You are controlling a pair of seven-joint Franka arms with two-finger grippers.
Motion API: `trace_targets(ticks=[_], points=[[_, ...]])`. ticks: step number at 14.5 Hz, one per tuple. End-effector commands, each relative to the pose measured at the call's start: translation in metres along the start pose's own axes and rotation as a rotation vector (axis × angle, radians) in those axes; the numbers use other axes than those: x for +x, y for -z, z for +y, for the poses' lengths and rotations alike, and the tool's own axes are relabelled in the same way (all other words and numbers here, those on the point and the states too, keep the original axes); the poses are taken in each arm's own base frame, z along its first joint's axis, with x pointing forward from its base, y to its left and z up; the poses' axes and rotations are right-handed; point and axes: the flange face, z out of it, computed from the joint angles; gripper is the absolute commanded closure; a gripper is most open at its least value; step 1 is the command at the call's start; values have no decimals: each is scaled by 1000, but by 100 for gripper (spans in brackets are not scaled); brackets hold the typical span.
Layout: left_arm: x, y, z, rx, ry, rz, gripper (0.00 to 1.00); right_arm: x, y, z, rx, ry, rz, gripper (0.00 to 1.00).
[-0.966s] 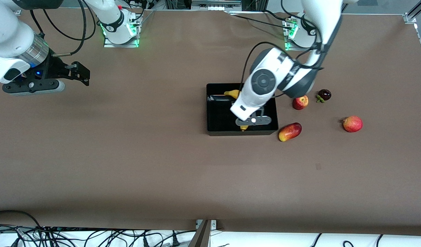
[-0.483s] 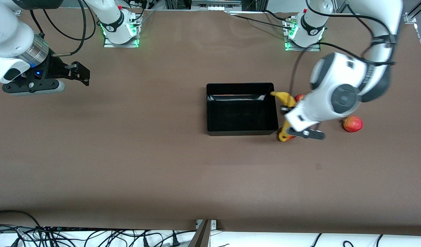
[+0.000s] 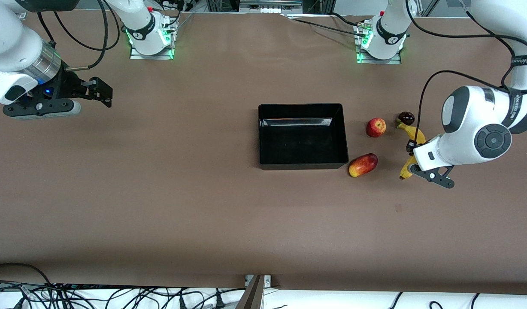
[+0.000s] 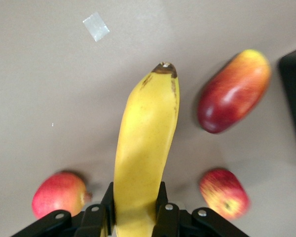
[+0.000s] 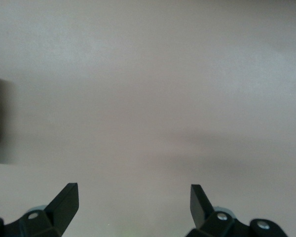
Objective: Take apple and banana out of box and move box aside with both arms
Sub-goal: 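Carry the banana out and lay it on the table beside the mango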
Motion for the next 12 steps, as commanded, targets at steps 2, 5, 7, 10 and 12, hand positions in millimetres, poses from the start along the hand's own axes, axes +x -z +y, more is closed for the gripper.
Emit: trace_targets(ticks=[2, 5, 7, 10, 12], points=[[-12, -72, -13, 26, -59, 67, 88, -1, 6, 0, -6, -5, -1, 0], [-13, -110, -6, 17, -65, 83, 76, -1, 6, 0, -6, -5, -1, 0], [-14, -126, -3, 11, -60, 86, 24, -1, 7, 0, -6, -5, 1, 0], [-15, -110, -4, 22, -66, 95, 0, -1, 7, 0, -6, -5, 1, 0], [-17, -70, -9, 41, -54, 101, 0, -1, 7, 0, -6, -5, 1, 0]])
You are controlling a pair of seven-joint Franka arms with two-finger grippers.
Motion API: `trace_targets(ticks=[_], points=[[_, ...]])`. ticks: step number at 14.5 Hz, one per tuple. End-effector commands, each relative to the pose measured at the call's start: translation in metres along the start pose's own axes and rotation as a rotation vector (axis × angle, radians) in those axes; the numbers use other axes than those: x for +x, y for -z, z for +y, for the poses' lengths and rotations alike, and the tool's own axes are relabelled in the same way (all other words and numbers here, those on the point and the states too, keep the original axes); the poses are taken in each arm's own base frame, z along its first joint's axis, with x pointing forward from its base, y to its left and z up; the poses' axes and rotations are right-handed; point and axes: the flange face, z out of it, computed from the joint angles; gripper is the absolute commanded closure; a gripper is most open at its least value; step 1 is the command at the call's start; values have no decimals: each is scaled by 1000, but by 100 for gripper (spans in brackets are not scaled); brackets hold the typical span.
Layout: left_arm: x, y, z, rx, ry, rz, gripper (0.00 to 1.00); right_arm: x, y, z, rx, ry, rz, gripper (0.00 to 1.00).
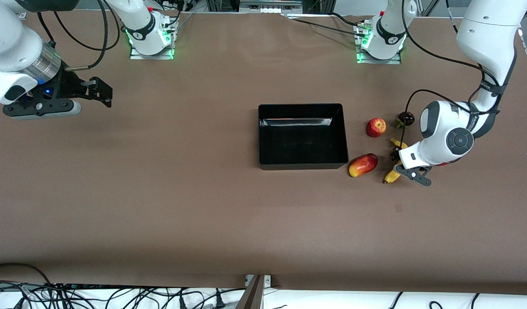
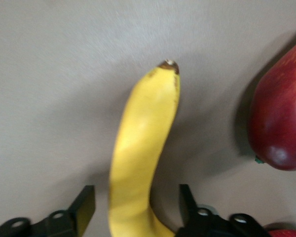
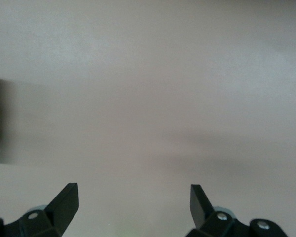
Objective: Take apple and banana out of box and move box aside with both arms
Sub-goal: 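Carry the banana out and lay it on the table beside the mango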
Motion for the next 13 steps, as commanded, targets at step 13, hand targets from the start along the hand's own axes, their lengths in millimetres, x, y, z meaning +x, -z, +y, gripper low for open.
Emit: trace_targets(ticks=[13], points=[[-19, 333, 62, 32, 228, 95, 0, -1, 6, 0, -7, -3, 1, 0]])
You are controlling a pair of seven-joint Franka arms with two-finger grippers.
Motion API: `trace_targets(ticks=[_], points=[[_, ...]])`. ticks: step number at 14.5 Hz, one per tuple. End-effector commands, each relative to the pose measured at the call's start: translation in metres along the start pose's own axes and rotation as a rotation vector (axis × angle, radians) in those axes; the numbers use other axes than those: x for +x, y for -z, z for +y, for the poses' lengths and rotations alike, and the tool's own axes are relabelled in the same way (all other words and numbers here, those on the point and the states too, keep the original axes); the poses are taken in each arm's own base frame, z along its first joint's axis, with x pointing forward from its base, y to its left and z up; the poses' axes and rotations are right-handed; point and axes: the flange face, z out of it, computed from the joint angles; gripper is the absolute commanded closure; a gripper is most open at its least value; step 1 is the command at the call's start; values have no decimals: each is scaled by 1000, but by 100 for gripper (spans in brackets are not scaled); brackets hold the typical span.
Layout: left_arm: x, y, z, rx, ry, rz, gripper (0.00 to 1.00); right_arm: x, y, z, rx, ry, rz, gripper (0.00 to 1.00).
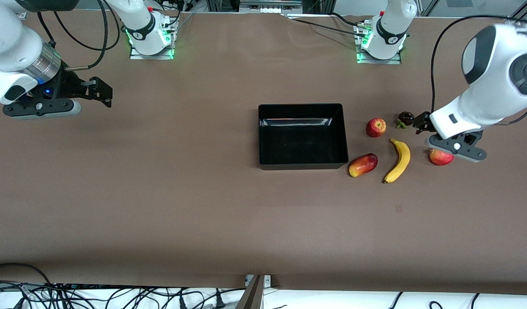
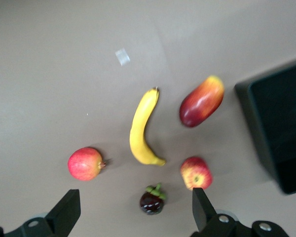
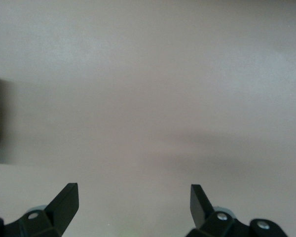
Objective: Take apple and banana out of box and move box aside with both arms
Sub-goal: 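Open the left gripper and raise it away from the fruit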
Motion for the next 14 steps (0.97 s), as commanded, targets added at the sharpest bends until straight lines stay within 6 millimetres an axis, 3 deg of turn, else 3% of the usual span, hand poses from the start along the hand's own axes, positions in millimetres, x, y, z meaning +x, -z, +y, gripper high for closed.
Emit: trace_targets(ticks=[1, 5, 11, 13, 14], points=[[-14, 42, -4, -43, 78, 59, 0, -1, 6, 0, -7, -3, 1, 0], [-33, 64, 0, -49, 178, 47, 0, -1, 6, 0, -7, -3, 2, 0], [-37, 68, -1, -42, 187, 46, 0, 1, 7, -3, -3, 2, 16, 0], [-39, 68, -2, -43, 190, 39, 0, 7, 7, -24, 9, 35, 62, 0], [-39, 68, -2, -43, 192, 39, 0, 22, -13, -40, 1, 78, 44, 0]])
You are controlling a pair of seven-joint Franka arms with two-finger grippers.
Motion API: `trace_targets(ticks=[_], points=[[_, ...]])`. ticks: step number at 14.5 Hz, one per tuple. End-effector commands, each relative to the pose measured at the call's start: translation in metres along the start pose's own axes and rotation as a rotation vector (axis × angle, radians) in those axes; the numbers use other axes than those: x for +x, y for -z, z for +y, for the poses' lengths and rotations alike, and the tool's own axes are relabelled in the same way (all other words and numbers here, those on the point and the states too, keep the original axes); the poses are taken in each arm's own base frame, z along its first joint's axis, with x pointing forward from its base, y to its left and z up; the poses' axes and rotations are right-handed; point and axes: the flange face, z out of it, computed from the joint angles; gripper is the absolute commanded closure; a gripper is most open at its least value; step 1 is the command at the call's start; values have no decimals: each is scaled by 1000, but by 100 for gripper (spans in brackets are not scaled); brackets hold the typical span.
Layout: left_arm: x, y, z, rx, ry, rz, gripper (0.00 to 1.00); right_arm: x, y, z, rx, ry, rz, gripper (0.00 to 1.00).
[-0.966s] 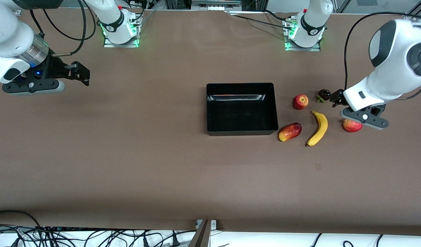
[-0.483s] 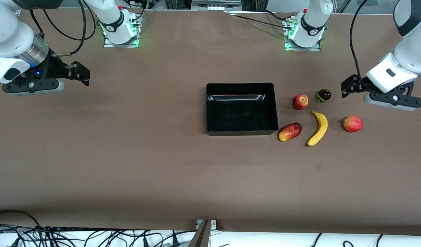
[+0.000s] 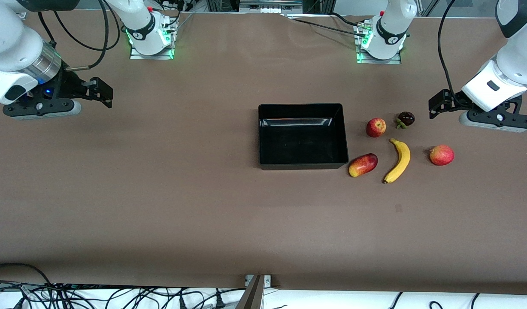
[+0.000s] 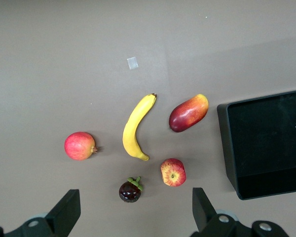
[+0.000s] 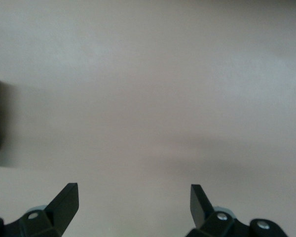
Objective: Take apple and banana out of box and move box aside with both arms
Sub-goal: 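Reach the right gripper to the black box rim and grasp it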
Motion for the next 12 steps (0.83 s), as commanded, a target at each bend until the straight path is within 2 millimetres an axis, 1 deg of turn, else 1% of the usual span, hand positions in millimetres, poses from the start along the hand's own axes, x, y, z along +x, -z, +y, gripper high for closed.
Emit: trace_targets(ticks=[1, 2, 3, 4, 5, 6, 8, 11, 12], points=[[-6, 6, -1, -7, 10, -5, 0, 15, -19, -44, -3, 77, -34, 0], [-6, 6, 0, -7, 8, -5, 0, 15, -32, -57, -5, 101, -67, 0], [-6, 6, 0, -9, 9, -5, 0, 22, -65, -81, -10, 148, -130, 0], [-6, 6, -1, -9, 10, -4, 0, 20, -75, -107, 4, 211, -152, 0], [-6, 6, -1, -7, 11, -4, 0, 16, -79, -136, 23, 238, -152, 0], [-6, 8, -2, -5, 8, -1, 0, 17, -96, -170, 67, 251, -163, 0], [-6, 8, -10, -3, 14, 2, 0, 24, -127, -214, 142, 104, -158, 0], [-7, 7, -15, -3, 35, -3, 0, 14, -185, -315, 148, 6, -104, 0], [-8, 7, -23, -4, 51, -4, 0, 10, -210, -340, 150, -15, -91, 0]])
